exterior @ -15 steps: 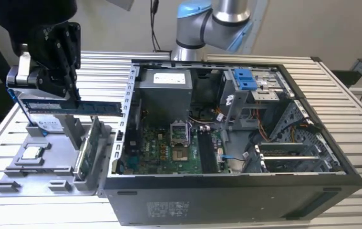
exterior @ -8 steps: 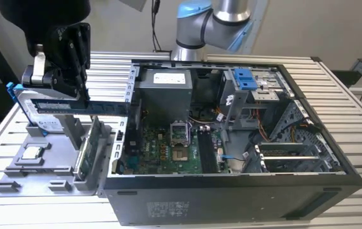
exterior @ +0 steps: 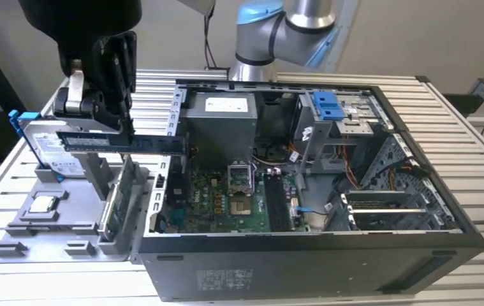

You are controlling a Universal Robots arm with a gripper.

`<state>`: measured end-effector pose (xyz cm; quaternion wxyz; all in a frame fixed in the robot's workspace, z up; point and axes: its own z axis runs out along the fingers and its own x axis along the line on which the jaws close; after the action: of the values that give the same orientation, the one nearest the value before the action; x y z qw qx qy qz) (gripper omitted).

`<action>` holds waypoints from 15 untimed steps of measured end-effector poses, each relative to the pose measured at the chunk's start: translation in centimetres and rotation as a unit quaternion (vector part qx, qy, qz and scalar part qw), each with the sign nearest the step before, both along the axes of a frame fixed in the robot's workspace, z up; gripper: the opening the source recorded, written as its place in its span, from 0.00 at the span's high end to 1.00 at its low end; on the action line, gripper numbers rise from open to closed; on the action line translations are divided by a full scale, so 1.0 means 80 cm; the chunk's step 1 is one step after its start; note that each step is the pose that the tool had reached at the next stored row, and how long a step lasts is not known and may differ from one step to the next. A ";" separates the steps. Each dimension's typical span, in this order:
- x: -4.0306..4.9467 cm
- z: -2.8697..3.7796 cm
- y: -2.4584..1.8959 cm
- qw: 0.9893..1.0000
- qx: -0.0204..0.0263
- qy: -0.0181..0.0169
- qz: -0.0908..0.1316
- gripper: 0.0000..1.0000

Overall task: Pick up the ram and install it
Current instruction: 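Pick up the ram and move it above insertion slot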

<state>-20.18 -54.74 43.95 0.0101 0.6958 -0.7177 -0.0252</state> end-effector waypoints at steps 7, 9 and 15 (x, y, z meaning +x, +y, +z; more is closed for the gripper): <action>0.016 0.0000 0.0000 1.000 0.000 0.001 0.000 0.86; 0.020 0.0000 0.0000 1.000 0.000 0.001 0.000 0.86; 0.034 0.0000 0.0000 1.000 0.000 0.001 0.000 0.86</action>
<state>-17.48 -54.74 43.95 0.0111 0.6958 -0.7177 -0.0262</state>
